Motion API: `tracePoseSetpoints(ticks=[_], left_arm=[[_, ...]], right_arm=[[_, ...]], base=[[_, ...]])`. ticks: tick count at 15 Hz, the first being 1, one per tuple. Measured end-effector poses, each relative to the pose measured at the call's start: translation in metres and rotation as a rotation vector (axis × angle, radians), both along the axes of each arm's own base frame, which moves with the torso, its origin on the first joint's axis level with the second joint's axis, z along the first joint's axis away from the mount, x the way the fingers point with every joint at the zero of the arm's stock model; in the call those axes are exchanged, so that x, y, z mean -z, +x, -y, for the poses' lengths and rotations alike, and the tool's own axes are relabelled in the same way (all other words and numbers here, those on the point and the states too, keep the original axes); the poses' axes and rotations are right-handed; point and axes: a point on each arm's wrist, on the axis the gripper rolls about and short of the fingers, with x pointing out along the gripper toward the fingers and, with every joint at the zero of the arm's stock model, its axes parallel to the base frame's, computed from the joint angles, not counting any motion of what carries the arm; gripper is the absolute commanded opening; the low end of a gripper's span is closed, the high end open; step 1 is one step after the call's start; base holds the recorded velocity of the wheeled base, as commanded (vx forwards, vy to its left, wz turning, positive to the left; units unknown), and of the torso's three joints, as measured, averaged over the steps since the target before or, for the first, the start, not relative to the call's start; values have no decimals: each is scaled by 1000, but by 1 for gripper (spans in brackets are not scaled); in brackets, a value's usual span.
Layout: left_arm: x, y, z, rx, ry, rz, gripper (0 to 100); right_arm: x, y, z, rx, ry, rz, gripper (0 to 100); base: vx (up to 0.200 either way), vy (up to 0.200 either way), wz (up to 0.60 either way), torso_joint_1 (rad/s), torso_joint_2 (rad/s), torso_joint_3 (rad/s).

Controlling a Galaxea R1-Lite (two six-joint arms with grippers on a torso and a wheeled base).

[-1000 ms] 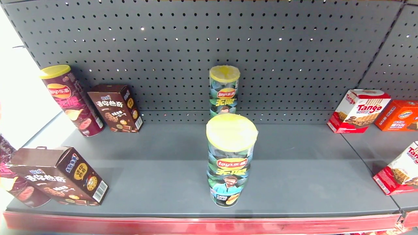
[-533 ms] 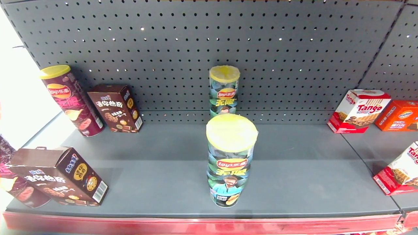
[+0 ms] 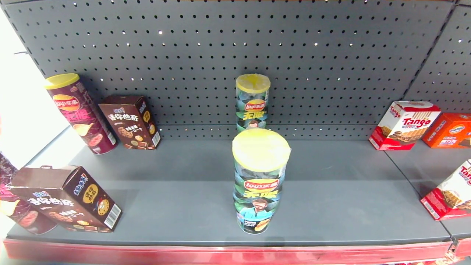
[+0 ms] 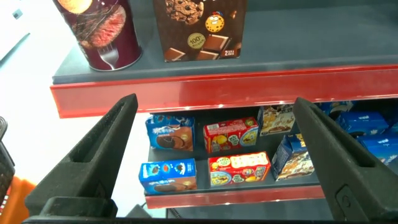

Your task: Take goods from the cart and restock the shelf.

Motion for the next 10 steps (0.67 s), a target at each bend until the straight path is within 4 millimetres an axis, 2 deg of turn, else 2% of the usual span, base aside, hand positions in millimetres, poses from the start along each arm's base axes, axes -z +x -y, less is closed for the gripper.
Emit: tracePoseSetpoints(ticks=[10], left_arm=[[0, 0, 0, 0, 1, -1, 100]], right_arm=[[0, 0, 0, 0, 2, 0, 100]], base=[[0, 0, 0, 0, 0, 0]])
